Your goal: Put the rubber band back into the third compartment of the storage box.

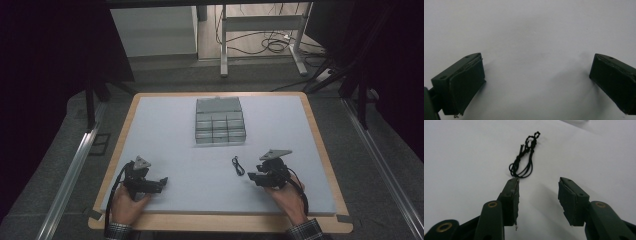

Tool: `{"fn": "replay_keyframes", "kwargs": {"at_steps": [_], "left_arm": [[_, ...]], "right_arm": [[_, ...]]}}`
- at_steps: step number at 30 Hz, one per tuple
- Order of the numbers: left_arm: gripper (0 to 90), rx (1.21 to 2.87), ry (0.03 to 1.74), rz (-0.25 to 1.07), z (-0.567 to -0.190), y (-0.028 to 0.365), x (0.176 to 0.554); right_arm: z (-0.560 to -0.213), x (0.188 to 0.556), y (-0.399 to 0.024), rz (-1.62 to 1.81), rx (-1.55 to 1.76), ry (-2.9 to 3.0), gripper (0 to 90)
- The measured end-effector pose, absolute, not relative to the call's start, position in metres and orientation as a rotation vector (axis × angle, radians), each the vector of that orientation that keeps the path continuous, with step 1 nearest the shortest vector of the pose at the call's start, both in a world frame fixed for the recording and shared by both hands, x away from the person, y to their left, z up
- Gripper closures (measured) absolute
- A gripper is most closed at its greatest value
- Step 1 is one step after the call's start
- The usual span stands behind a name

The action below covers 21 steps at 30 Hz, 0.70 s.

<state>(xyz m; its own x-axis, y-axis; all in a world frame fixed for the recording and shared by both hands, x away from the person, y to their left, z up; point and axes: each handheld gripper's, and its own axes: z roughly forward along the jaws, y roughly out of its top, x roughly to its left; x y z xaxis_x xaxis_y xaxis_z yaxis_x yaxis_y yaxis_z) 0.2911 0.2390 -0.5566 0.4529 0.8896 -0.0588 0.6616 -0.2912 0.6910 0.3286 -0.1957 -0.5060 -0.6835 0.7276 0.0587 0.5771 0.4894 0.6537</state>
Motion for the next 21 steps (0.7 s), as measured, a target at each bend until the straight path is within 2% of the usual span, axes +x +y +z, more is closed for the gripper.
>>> {"fn": "replay_keyframes", "kwargs": {"at_steps": [21], "left_arm": [[0.0,2.051,1.291,0.448,-0.557,0.239,0.291]], "right_arm": [[-0.511,0.348,-0.156,0.935,1.072,2.593,55.7]]}}
